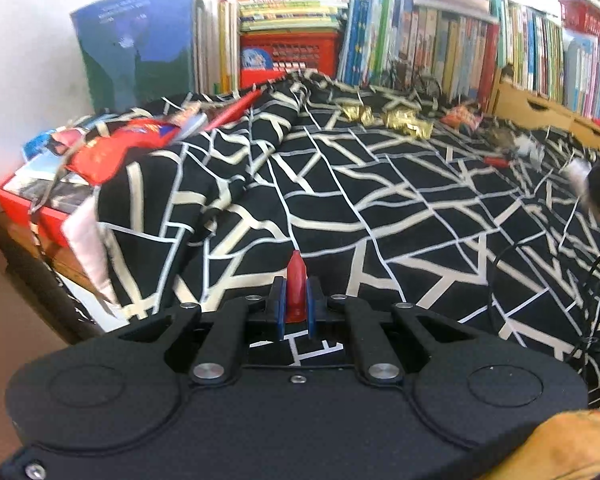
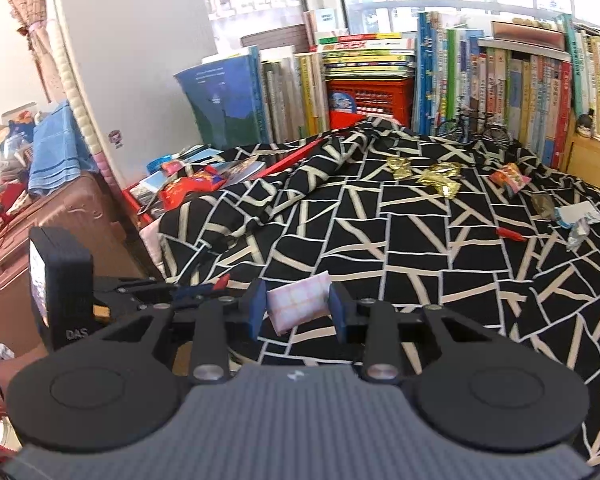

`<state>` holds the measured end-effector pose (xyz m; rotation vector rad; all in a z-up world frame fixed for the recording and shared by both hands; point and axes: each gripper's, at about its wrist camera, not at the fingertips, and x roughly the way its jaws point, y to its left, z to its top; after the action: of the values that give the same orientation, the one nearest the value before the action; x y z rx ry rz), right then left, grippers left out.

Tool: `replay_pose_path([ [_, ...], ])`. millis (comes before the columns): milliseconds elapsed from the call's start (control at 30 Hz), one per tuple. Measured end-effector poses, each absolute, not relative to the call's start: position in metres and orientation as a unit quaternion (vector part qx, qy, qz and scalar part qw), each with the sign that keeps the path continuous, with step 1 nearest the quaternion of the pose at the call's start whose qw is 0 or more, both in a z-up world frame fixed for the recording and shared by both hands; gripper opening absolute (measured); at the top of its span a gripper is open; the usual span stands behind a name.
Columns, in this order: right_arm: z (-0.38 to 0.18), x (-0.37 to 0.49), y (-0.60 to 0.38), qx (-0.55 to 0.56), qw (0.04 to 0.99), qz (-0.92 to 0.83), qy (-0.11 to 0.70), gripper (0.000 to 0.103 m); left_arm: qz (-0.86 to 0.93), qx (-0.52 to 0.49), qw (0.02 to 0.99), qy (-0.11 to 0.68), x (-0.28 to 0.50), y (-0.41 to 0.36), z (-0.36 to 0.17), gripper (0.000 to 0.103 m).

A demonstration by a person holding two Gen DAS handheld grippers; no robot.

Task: Collect trash
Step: 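Carry the red crayon in the left tool and pink packet in the right toward the bin, then open the left tool over the bin while the right tool releases the pink packet into it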

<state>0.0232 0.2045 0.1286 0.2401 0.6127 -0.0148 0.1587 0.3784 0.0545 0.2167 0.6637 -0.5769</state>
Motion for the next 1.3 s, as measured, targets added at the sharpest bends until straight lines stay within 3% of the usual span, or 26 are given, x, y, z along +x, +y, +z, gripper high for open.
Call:
replay_pose_path([
  [333, 0.127, 0.022, 0.238, 0.122, 0.948, 0.01, 0.295, 0.039, -0.29, 0.102, 0.906, 0.292, 0.135, 0.413, 0.084, 0.009],
  [1300, 0.085, -0.001, 0.342, 0.131, 0.93, 0.024, 0.343, 0.039, -0.297, 0.135, 0.863, 0.385, 0.099, 0.503, 0.017, 0.009],
])
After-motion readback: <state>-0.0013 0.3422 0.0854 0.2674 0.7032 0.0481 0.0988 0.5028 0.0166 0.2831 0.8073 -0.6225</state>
